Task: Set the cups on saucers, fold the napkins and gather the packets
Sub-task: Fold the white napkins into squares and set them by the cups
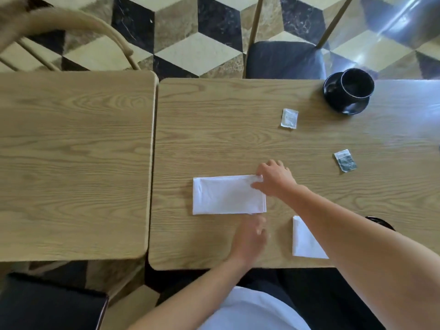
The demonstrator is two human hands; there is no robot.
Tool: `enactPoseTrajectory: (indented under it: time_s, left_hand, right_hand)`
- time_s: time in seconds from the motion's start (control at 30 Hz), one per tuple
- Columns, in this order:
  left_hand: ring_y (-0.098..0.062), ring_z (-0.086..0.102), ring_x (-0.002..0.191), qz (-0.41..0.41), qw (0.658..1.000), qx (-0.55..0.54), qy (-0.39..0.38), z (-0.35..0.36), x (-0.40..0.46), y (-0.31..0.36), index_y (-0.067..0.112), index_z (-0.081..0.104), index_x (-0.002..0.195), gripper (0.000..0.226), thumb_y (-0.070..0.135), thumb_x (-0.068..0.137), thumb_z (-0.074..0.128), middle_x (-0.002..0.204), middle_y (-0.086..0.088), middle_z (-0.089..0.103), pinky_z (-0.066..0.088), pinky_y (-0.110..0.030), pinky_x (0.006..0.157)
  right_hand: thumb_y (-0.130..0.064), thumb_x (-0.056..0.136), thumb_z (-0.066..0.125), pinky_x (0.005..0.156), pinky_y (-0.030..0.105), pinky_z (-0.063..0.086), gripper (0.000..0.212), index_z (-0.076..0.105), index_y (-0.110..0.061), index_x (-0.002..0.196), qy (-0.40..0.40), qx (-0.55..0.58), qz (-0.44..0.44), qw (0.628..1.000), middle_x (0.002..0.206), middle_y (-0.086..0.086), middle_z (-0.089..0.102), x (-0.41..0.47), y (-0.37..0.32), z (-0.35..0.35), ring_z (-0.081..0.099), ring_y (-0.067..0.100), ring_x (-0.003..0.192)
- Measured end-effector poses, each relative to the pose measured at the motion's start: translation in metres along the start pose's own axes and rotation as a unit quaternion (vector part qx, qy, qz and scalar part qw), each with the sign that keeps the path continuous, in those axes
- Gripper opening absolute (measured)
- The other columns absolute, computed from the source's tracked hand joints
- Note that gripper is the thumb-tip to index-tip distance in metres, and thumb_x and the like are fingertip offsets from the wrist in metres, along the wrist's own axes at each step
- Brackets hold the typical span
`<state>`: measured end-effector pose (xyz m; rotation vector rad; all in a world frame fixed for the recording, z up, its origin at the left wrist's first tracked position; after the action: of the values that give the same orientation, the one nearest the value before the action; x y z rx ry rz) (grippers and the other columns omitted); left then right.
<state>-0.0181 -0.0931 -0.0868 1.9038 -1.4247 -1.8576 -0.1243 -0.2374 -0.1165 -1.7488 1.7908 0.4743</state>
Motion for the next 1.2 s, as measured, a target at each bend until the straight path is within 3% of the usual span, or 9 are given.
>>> enactPoseTrajectory:
  time_s: [0.07,0.13,0.33,0.63,0.7,0.83,0.9,1.07,1.2]
  left_hand:
    - [-0.023,0.047,0.065,-0.225,0.935,-0.27,-0.051,0.017,-0.005,-0.033,0.015,0.051,0.071,0.024,0.014,0.095,0.048,0.074,-0.004,0.048,0.038,-0.031,0.06]
    - [-0.021,0.046,0.061,-0.292,0.873,-0.386,-0.068,0.026,-0.004,-0.042,0.013,0.052,0.075,0.025,0.021,0.099,0.048,0.074,-0.007,0.05,0.038,-0.028,0.056]
    - [-0.039,0.063,0.11,-0.317,0.792,-0.522,-0.003,0.007,0.003,-0.064,-0.007,0.055,0.117,0.033,0.02,0.098,0.056,0.12,-0.026,0.062,0.054,-0.043,0.093]
    - [-0.032,0.066,0.081,-0.267,0.683,-0.672,0.103,-0.019,0.0,-0.072,0.007,0.049,0.085,0.025,0.021,0.085,0.07,0.074,-0.017,0.069,0.052,-0.041,0.094]
    - [-0.021,0.055,0.066,-0.216,0.688,-0.688,0.083,-0.034,0.006,-0.056,0.008,0.052,0.082,0.017,0.017,0.087,0.066,0.055,-0.005,0.055,0.049,-0.035,0.092]
    - [-0.021,0.066,0.087,-0.175,0.726,-0.66,0.076,-0.066,0.014,-0.031,0.008,0.064,0.104,0.011,0.009,0.093,0.061,0.094,-0.008,0.069,0.055,-0.031,0.072]
    - [-0.024,0.067,0.086,-0.149,0.746,-0.644,0.082,-0.084,0.02,-0.015,0.006,0.064,0.107,0.013,0.011,0.095,0.06,0.096,-0.011,0.071,0.057,-0.032,0.063]
    - [-0.03,0.07,0.1,-0.012,0.826,-0.554,0.105,-0.128,0.036,0.012,0.012,0.061,0.13,0.038,0.009,0.093,0.064,0.115,-0.01,0.074,0.056,-0.041,0.082]
    - [-0.024,0.066,0.083,-0.097,0.888,-0.427,0.144,-0.114,0.03,-0.029,0.019,0.048,0.143,0.056,0.007,0.091,0.066,0.117,-0.011,0.069,0.049,-0.03,0.059]
  right_hand:
    - [-0.052,0.082,0.073,0.091,0.04,0.044,0.05,0.061,-0.021,0.12,-0.037,-0.018,-0.006,0.999,0.124,0.005,0.054,0.008,-0.008,-0.003,0.043,0.029,0.125]
    - [-0.05,0.079,0.076,0.081,0.035,0.044,0.049,0.062,-0.02,0.115,-0.065,-0.034,-0.006,0.997,0.119,0.004,0.058,0.011,-0.014,-0.001,0.05,0.028,0.118]
    - [-0.036,0.083,0.077,0.074,0.03,0.044,0.039,0.061,-0.019,0.114,-0.097,0.06,-0.022,0.993,0.105,0.002,0.058,0.001,-0.035,0.003,0.059,0.028,0.099]
    - [-0.033,0.094,0.059,0.064,0.027,0.041,0.02,0.062,-0.014,0.097,-0.182,0.099,-0.045,0.977,0.098,0.004,0.055,-0.034,-0.073,-0.024,0.052,0.024,0.086]
    - [-0.031,0.094,0.06,0.073,0.03,0.048,0.021,0.065,-0.011,0.1,-0.173,0.183,-0.033,0.967,0.1,0.004,0.055,-0.04,-0.074,-0.039,0.053,0.023,0.089]
    - [-0.027,0.094,0.062,0.093,0.038,0.054,0.029,0.068,-0.006,0.112,-0.129,0.325,-0.004,0.937,0.11,0.012,0.064,-0.045,-0.068,-0.057,0.062,0.026,0.102]
    - [-0.025,0.093,0.065,0.084,0.033,0.056,0.022,0.071,-0.009,0.107,-0.109,0.455,0.014,0.884,0.105,0.007,0.069,-0.048,-0.062,-0.059,0.065,0.021,0.096]
    - [-0.015,0.089,0.071,0.06,0.025,0.05,0.022,0.073,-0.005,0.109,-0.073,0.715,0.068,0.692,0.091,0.007,0.072,-0.064,-0.045,-0.024,0.066,0.018,0.075]
    - [-0.007,0.088,0.07,0.061,0.03,0.055,0.012,0.07,-0.006,0.099,-0.12,0.7,0.167,0.684,0.084,0.01,0.068,-0.09,-0.038,0.047,0.064,0.022,0.073]
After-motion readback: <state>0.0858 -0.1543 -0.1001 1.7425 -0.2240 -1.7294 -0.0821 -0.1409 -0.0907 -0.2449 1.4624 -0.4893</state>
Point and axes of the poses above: each hand's wrist, its own x-axis towards the middle knuckle, its own z-axis out of the palm, y = z × x, the point moved 10 cm from there along x, towards the middle knuckle
